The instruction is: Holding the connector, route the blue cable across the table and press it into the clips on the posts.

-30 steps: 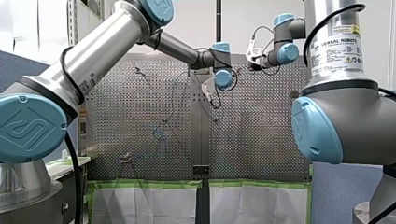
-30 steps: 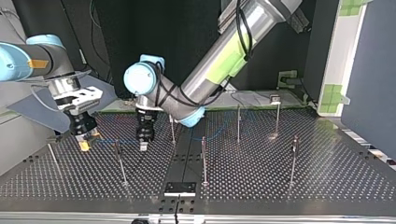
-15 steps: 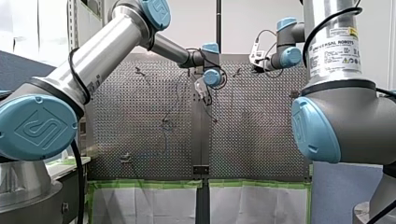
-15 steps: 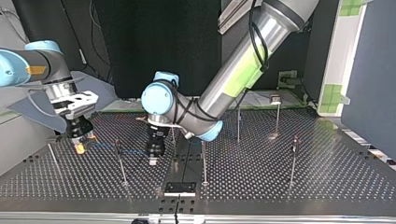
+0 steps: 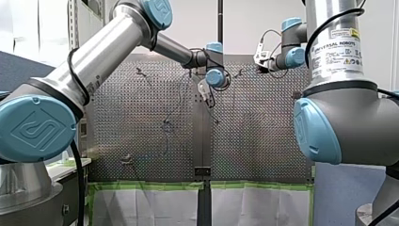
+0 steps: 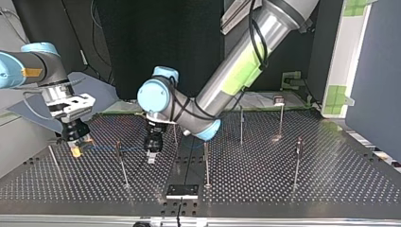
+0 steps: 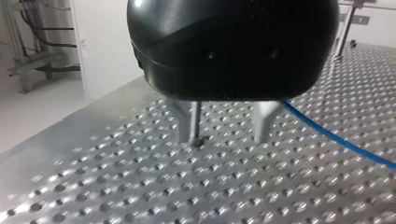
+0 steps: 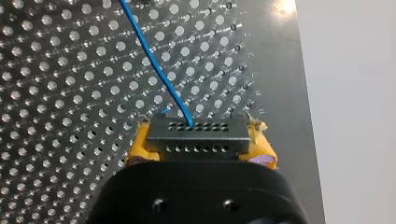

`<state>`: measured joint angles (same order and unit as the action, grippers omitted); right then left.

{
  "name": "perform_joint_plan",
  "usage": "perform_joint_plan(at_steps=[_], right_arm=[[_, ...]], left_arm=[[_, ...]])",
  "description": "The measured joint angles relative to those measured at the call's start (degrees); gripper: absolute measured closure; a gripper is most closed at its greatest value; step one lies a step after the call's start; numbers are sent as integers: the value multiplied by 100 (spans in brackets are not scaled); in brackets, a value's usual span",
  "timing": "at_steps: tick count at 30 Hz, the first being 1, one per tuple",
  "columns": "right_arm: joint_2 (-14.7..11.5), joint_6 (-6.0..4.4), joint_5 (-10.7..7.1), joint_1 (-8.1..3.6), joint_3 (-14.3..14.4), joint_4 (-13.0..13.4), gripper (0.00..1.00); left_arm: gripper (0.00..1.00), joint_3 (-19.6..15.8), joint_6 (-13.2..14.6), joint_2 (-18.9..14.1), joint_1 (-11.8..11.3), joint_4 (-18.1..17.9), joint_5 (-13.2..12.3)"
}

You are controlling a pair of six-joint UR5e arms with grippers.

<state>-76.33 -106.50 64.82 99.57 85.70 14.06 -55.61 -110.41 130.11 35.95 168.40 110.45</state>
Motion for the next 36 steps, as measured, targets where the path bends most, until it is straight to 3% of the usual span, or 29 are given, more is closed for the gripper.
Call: perform_joint_plan(at_steps=[8, 13, 17, 26, 33, 36], right_arm=[[0, 12, -16, 13, 4, -11, 100], [0, 14, -25, 28, 5, -16, 100], [0, 14, -29, 31, 5, -19, 100], [-1, 17, -29, 39, 4, -32, 100], [-2, 43, -30, 40, 4, -34, 100], [-2, 59, -30, 38, 4, -34, 100]], left_arm=[[0, -6, 11, -18, 110, 363, 70], [0, -144, 26, -164, 195, 596, 225], [0, -333, 50, -350, 274, 696, 150], [0, -850, 149, -867, 515, 288, 139], [0, -1211, 278, -1228, 644, -71, 379], [0, -1380, 196, -1396, 696, -240, 537]])
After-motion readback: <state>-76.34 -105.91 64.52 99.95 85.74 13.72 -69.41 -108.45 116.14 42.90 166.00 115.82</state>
